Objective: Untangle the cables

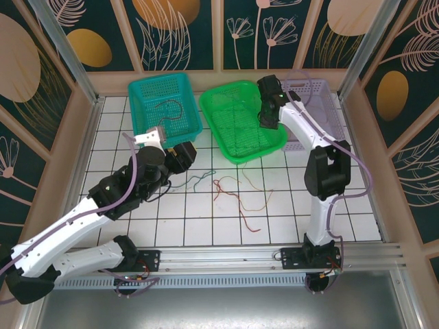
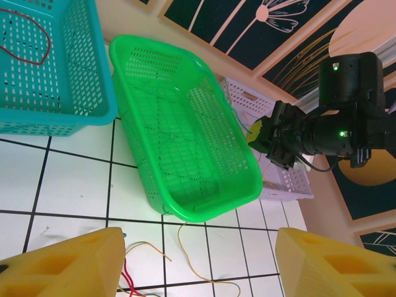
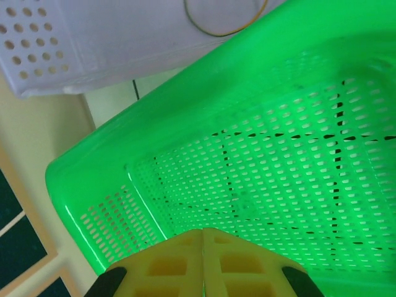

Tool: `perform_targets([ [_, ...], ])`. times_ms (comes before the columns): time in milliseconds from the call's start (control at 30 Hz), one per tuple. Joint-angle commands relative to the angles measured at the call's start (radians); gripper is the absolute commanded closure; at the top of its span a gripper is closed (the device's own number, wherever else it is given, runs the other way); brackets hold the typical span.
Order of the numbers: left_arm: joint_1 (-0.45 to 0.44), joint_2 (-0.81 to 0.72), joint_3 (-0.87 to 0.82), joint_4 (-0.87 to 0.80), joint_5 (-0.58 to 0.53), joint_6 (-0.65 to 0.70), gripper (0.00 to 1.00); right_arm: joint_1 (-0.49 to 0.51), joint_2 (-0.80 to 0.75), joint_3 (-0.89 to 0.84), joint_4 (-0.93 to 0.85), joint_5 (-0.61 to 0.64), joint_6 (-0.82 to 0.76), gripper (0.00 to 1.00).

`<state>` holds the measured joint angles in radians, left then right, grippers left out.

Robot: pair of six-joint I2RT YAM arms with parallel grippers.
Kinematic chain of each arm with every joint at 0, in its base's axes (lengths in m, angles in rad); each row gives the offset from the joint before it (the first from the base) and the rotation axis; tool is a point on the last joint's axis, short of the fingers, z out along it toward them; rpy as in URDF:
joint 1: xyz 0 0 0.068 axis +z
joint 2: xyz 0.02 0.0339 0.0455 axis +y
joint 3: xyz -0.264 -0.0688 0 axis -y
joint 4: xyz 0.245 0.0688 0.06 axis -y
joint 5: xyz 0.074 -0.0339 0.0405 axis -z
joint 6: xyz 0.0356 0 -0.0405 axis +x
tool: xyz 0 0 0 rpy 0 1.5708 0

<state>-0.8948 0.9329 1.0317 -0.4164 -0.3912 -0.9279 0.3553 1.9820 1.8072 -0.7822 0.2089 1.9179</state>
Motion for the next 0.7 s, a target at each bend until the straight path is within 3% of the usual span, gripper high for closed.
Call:
perform_targets([
  [0, 0.005, -0.017, -0.002, -0.029, -0.026, -0.014, 0.36, 0.004, 0.023, 0.013, -0.075, 0.007, 0.086, 1.0],
  [300, 0.004, 0.003, 0.005, -0.026, -0.032, -0.002, 0.38, -0.001, 0.053, 0.024, -0.189, 0.031, 0.086, 0.99],
  [433, 0.005, 0.007, -0.004, -0.038, -0.034, -0.021, 0.37, -0.004, 0.043, 0.0, -0.147, 0.034, 0.05, 0.52],
  [500, 0.011, 0.013, -0.004, -0.071, -0.035, -0.05, 0.37, -0.005, 0.026, 0.003, -0.118, 0.041, 0.017, 0.42],
  [667, 0.097, 0.036, -0.016, -0.224, 0.007, -0.145, 0.33, 0.005, -0.038, 0.038, -0.095, 0.069, -0.077, 0.36],
])
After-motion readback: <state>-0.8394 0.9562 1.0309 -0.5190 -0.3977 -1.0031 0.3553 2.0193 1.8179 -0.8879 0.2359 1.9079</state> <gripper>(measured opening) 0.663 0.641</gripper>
